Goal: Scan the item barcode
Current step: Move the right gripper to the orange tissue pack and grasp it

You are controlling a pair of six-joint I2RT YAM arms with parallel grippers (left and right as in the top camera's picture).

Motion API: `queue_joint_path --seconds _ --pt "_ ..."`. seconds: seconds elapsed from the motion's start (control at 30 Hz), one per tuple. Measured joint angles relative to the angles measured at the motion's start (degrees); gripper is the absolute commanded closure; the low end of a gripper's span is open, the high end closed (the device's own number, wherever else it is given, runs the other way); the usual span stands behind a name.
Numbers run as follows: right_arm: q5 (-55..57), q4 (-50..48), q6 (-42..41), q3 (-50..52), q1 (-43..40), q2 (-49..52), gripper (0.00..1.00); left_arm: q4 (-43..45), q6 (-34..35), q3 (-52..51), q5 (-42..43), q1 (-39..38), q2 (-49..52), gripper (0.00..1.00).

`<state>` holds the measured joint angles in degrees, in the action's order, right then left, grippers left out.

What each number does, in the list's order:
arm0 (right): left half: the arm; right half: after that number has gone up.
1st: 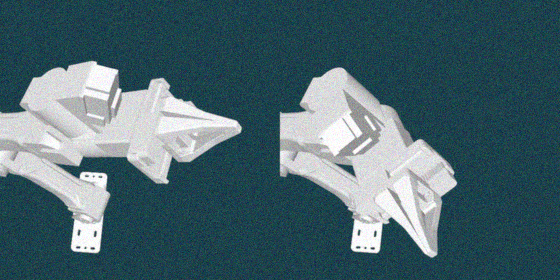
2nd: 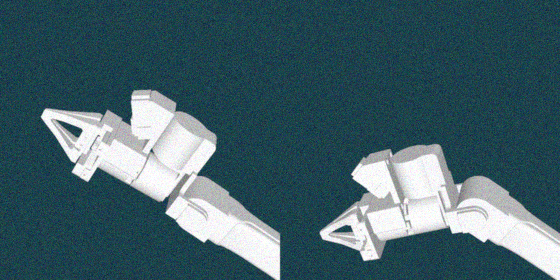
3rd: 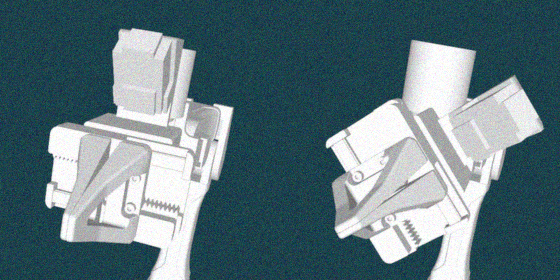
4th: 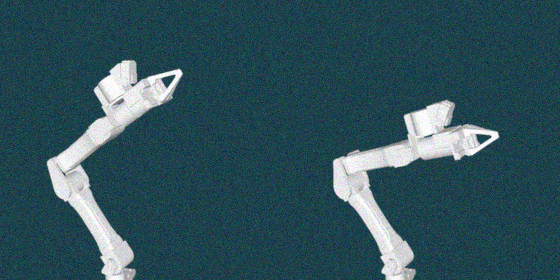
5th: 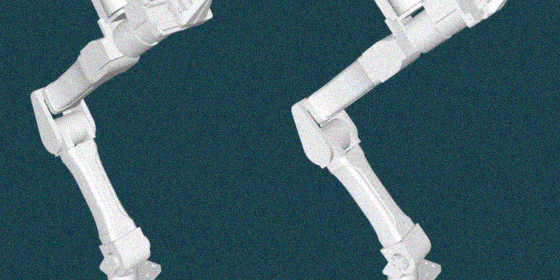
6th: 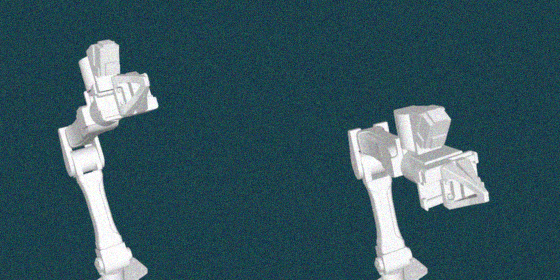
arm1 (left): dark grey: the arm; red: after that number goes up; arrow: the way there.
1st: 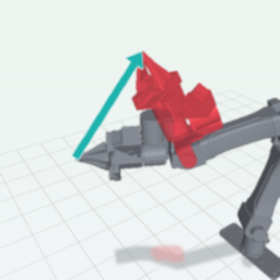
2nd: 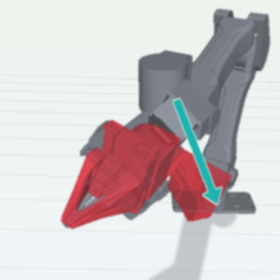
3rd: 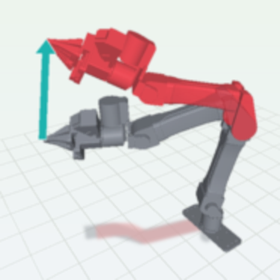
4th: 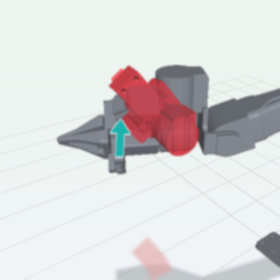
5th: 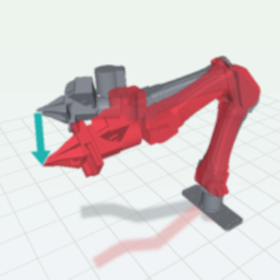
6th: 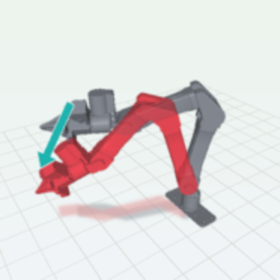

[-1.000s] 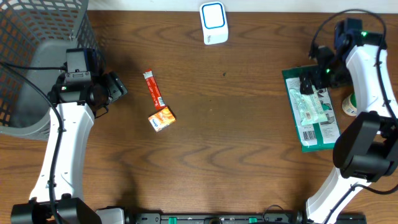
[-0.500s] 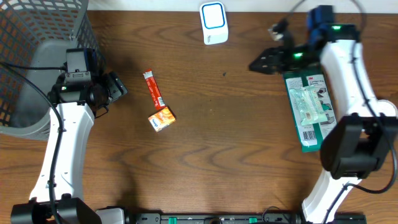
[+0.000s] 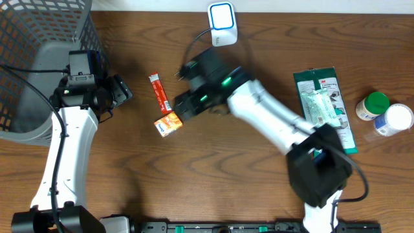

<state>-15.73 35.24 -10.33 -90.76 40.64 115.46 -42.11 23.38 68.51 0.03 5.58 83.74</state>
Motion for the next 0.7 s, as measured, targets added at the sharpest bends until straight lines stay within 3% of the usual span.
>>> queue_joint_path --seconds 0.27,0.7 --pt "17.33 -11.02 -6.10 6.05 10.40 0.00 0.01 0.00 0.00 0.00 0.00 0.00 0.00 0.16" --pt "21.75 -30.69 -7.54 17.97 12.15 0.00 0.01 0.00 0.00 0.00 0.00 0.00 0.00 0.16"
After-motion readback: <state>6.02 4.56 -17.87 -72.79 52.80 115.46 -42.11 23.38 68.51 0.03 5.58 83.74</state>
